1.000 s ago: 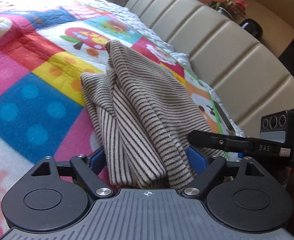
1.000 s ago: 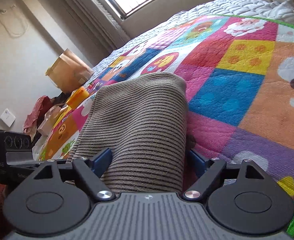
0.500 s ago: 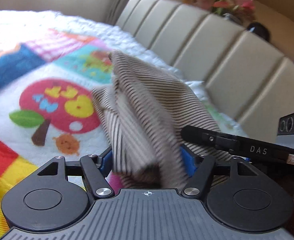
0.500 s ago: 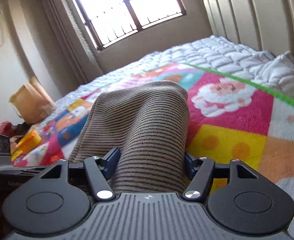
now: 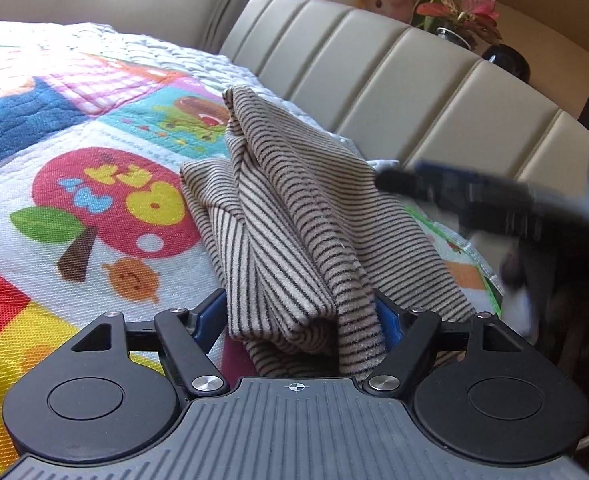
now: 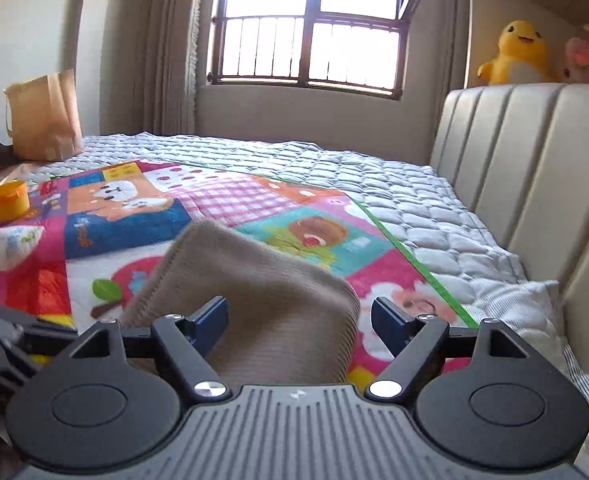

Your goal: Fold clothes

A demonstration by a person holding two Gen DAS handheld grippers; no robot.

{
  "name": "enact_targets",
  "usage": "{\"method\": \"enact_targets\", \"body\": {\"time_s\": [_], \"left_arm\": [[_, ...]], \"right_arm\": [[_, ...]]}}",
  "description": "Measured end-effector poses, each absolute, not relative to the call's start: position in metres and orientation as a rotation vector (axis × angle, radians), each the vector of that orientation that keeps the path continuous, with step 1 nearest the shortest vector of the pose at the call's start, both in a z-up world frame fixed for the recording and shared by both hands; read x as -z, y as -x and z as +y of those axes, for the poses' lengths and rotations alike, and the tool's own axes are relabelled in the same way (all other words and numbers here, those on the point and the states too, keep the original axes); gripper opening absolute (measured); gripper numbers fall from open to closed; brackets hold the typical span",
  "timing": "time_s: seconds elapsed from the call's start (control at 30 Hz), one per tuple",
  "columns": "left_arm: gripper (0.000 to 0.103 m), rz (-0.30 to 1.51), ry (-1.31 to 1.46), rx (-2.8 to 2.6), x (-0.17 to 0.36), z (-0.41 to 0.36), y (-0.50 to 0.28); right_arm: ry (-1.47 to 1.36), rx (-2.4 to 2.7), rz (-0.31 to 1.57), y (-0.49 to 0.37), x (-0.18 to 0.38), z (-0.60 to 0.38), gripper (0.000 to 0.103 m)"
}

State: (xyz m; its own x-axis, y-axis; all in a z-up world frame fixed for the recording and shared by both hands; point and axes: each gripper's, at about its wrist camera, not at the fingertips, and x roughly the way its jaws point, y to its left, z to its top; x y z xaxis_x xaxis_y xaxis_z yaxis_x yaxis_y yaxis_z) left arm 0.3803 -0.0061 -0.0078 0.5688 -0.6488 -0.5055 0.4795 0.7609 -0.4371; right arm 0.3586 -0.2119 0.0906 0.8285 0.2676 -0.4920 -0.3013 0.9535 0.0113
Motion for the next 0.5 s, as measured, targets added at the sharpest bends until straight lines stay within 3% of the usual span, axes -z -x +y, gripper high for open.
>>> {"method": "enact_targets", "body": {"time_s": [0.07,0.2,0.5], "left_arm": [[0.080,0.698,0.262,0.671,0.007,-0.006,-0.380],[0.080,0.698,0.272,0.667,0.007,-0.004,-0.379],[0.084,0.697,0.261,0.671,0.007,-0.005,-0.377]], "right_arm": [[0.041,-0.309,0.605,-0.390,-0.085,-0.203,0.074],[-0.003,-0.286,0.754,-0.439,-0.061,-0.193,0.078],[-0.099,-0.300,0.633,-0.368,-0.084,-0.227,0.080]]}}
